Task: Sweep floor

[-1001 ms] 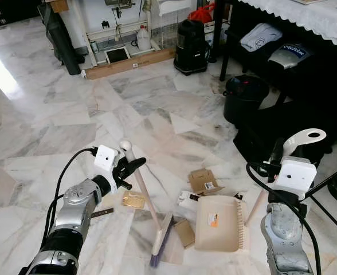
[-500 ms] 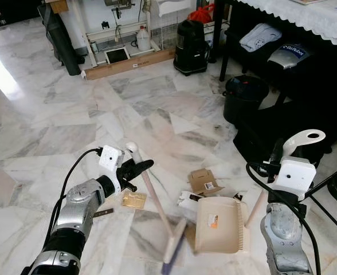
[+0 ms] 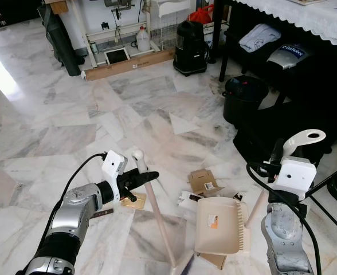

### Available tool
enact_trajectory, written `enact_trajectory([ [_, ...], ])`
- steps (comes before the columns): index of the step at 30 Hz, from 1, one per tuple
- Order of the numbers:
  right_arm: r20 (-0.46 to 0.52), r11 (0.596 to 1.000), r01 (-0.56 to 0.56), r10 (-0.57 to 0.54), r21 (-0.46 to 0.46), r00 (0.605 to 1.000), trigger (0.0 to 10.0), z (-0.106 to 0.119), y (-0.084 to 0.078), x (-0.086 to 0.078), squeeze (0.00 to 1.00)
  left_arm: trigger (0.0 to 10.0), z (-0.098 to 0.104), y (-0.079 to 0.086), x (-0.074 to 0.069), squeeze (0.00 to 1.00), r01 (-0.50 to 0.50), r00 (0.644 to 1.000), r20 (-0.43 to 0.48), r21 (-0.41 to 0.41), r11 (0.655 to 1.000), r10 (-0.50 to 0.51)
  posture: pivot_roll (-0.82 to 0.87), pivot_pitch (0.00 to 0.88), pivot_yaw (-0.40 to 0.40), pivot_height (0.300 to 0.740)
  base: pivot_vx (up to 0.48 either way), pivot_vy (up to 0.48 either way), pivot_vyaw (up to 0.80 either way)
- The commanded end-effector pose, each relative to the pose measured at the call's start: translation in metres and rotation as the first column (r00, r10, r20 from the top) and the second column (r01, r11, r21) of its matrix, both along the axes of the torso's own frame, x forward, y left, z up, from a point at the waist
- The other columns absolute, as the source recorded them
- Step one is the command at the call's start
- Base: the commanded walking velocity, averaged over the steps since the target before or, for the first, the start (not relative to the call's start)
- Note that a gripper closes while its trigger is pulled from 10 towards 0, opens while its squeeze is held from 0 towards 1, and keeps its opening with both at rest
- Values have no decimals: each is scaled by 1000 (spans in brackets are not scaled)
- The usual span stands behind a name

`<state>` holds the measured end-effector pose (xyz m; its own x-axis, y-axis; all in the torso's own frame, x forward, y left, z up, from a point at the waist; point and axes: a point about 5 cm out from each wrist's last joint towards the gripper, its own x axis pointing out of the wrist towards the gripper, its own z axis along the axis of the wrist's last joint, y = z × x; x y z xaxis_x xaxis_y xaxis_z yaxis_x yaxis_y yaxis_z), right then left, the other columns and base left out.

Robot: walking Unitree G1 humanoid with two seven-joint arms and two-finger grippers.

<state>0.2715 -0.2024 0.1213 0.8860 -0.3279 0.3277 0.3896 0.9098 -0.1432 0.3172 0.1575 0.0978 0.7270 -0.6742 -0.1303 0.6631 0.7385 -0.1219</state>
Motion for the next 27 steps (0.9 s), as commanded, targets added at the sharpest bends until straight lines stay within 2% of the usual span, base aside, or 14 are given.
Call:
enact_trajectory([
  [1,26,1000,-8,8,2,1000,10000,6,2,0,0,10000,7,12,3,0,-84,995,58,-9,996,85,-44,81,64,740,0,0,0],
  [7,24,1000,-18,18,4,1000,10000,5,4,0,0,10000,8,24,-6,0,-169,981,92,-29,985,171,-44,82,62,740,0,0,0],
  [11,31,999,-49,48,8,998,10000,6,9,0,0,10000,10,30,-8,0,-259,954,149,-22,966,259,-41,82,61,740,0,0,0],
  [12,37,998,-58,57,12,998,10000,6,10,0,0,10000,12,33,-7,0,-327,927,189,-22,945,325,-41,82,61,740,0,0,0],
  [13,37,998,-58,57,12,998,10000,6,10,0,0,10000,12,33,-7,0,-327,927,189,-22,945,325,-41,82,61,740,0,0,0],
  [14,40,998,-64,64,16,997,10000,6,11,0,0,10000,13,35,-6,0,-373,906,206,-30,927,371,-37,81,59,740,0,0,0],
  [15,43,997,-79,78,23,996,10000,6,14,0,0,10000,16,39,-4,0,-448,863,237,-48,893,446,-40,81,58,740,0,0,0],
  [16,43,996,-83,82,25,996,10000,6,15,0,0,10000,16,40,-4,0,-467,851,244,-55,882,466,-40,81,58,740,0,0,0],
  [21,39,991,-131,129,41,991,10000,5,22,0,0,10000,26,37,-5,0,-516,800,306,-92,852,517,-40,78,50,740,0,0,0],
  [27,30,985,-164,162,52,986,10000,3,25,1,0,10000,29,26,-10,0,-525,779,337,-111,844,529,-36,75,43,740,0,0,0],
])
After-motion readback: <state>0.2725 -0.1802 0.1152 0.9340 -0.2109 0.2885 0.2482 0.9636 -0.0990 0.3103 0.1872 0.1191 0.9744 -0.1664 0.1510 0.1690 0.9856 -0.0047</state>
